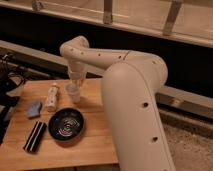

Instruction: Pick up the ceramic cup

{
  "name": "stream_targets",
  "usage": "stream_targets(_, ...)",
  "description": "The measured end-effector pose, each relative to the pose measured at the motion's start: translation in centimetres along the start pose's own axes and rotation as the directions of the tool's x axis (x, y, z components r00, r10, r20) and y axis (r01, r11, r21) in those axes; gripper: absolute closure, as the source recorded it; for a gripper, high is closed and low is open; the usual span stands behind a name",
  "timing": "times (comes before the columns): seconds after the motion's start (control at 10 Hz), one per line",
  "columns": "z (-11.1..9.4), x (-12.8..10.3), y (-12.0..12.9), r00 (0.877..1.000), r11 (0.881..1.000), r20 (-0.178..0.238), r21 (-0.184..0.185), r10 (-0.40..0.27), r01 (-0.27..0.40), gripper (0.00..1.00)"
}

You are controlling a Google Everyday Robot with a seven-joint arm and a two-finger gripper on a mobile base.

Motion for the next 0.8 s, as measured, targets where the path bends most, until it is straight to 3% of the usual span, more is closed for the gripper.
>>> stream_targets(0.2, -1.9, -0.6, 0.6, 1.0, 1.0, 0.019, -0.001, -0.021, 0.021, 0.25)
stream_targets(0.3, -2.1, -0.7, 0.8, 0.999, 1.0, 0.018, 0.002, -0.029, 0.029, 0.2)
stream_targets(0.6, -0.9, -0.8, 1.7, 0.999, 0.999, 0.015, -0.002, -0.048, 0.048, 0.2)
stream_targets(0.8, 1.4, -0.4, 1.2, 0.999, 0.999, -0.015, 0.004, -0.041, 0.041, 0.2)
